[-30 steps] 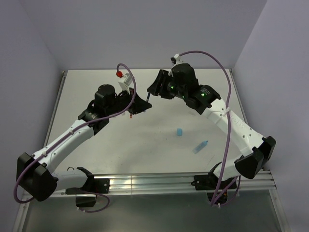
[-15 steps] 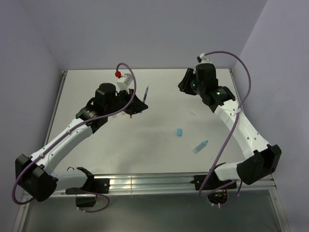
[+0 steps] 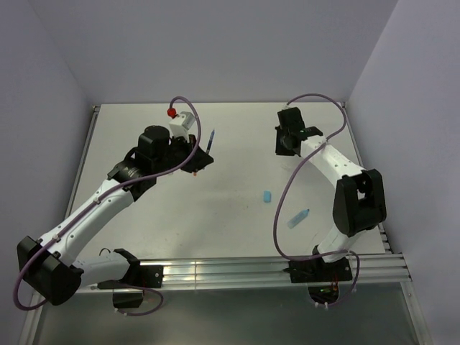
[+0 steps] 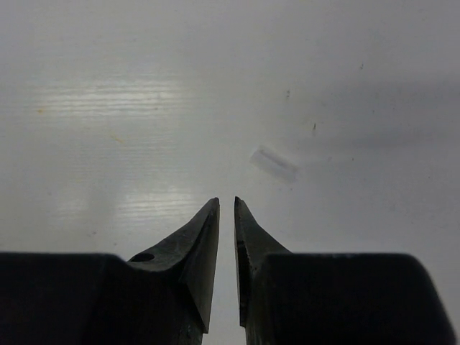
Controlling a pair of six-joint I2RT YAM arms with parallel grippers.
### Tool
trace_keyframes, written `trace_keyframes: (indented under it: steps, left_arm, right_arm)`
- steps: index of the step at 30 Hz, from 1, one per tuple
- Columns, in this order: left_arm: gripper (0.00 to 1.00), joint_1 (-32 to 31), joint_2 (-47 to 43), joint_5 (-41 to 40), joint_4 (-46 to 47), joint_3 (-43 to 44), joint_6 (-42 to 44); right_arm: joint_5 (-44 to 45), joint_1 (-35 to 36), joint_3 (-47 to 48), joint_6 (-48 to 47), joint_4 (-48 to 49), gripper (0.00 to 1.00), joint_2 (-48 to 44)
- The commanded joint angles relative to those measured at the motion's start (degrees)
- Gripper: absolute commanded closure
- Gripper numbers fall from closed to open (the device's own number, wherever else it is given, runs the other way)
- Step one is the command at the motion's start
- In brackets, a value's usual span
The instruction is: Insert the pens into the pen caps
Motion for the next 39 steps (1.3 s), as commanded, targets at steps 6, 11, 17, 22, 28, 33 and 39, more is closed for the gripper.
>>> trace_keyframes:
  steps: [6,11,17,22,28,33,39]
  left_arm:
    - [1.0,0.23,-0.84,-0.52,0.8,-0.45,1.87]
    - [0.99,0.23,-0.14,-0.34,0.45,-0.27,1.96]
    - [1.0,0.84,0.56,-0.17,0.54,-0.45,1.96]
    - [1.0,1.11,1.09,0.27,0.63,-0.45,1.96]
    - [1.0,1.54,1.36,0.45,0.72,-0.54,1.87]
    - [1.0,1.63,1.44,0.45,0.72,-0.71,1.87]
    - [1.0,1.72,1.71,0.71,0.63,-0.71,1.87]
  right_arm:
    - [3.38,-2.52,0.81,-4.8,1.54,0.77,6.14]
    - [2.85,-3.22,1.96,-5.86,1.46,0.66,9.23]
    - [2.32,-3.57,2.66,-7.27,1.81,0.58,11.51]
    - [2.41,-4.19,4.5,-7.62,0.58,0.6,13.8]
    - [1.97,-4.54,5.29,-7.88,0.05,0.63,15.38]
    - [0.66,-4.8,5.03,-8.06,0.13,0.64,15.03]
    - [-0.93,-4.8,4.24,-8.23,0.75,0.62,14.68]
